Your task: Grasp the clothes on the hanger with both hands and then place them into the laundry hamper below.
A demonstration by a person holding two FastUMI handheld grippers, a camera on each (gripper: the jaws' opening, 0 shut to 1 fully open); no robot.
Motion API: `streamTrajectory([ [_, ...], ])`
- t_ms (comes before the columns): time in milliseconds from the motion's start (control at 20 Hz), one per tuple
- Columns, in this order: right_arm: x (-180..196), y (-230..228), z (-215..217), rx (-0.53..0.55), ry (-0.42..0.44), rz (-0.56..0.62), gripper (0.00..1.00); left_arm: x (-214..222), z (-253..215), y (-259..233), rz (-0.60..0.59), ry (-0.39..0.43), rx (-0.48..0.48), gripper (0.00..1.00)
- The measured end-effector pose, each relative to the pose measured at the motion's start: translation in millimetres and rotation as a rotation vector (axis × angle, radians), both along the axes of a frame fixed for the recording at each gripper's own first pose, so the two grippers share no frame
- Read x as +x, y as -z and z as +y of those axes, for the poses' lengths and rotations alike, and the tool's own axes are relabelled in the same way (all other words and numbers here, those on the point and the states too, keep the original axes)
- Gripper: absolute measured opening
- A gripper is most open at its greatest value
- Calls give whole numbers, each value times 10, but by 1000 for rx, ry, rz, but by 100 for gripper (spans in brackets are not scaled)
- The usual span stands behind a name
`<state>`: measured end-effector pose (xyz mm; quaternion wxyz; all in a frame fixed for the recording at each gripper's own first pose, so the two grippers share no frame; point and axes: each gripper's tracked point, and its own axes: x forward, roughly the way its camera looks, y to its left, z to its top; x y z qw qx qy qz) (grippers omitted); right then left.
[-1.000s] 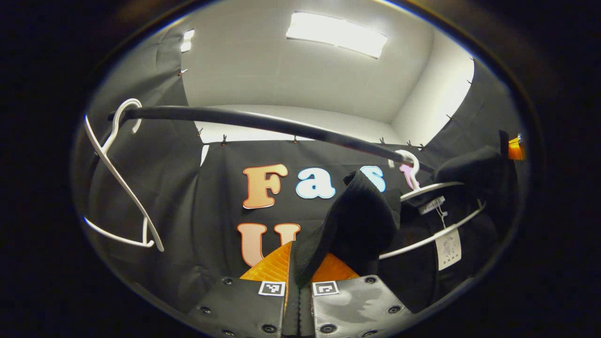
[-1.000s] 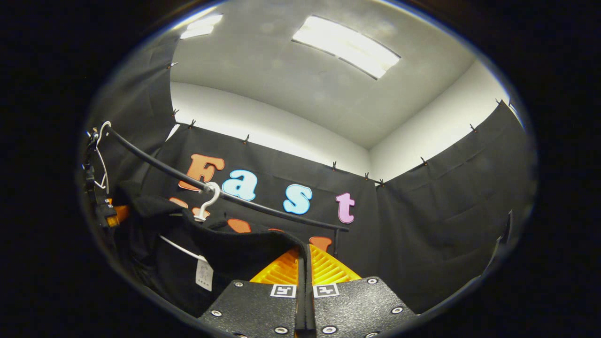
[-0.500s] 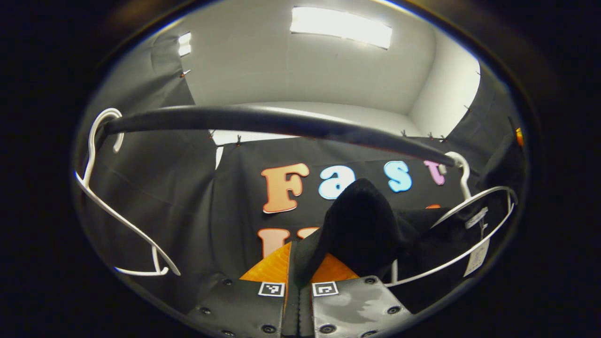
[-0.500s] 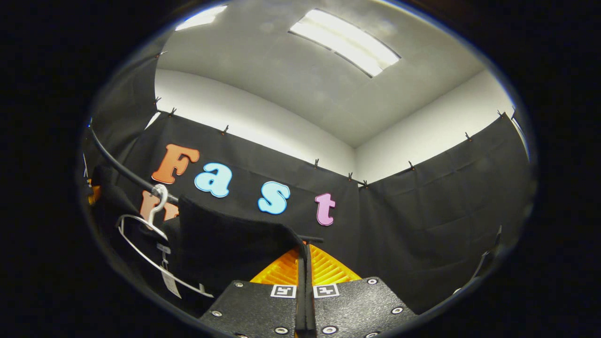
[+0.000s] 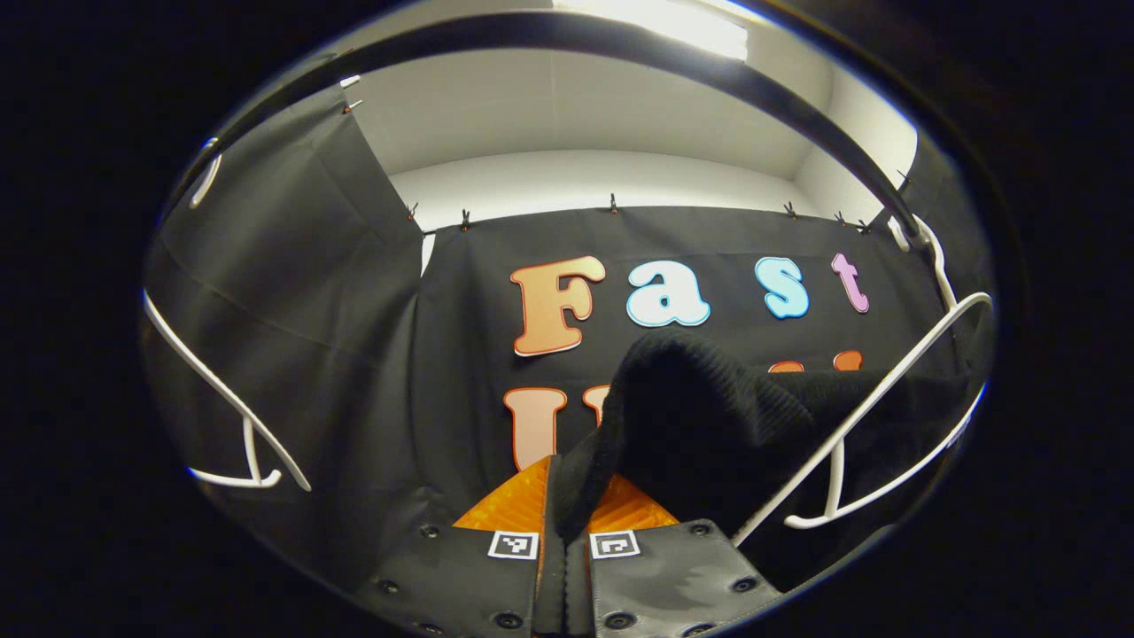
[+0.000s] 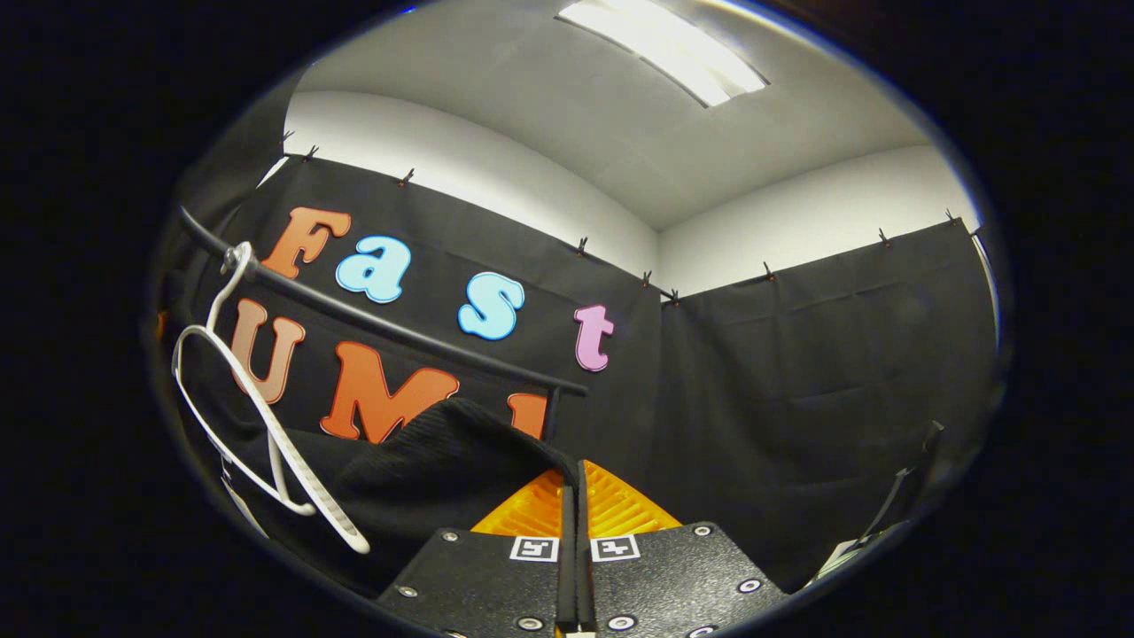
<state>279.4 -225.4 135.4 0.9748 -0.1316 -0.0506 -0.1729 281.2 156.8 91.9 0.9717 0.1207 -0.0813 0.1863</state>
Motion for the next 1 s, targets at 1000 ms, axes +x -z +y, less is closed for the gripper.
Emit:
streamTrajectory([
  [1000, -910, 1245, 1797, 27, -324, 45, 0, -1176, 28, 574, 49, 112, -104, 7],
])
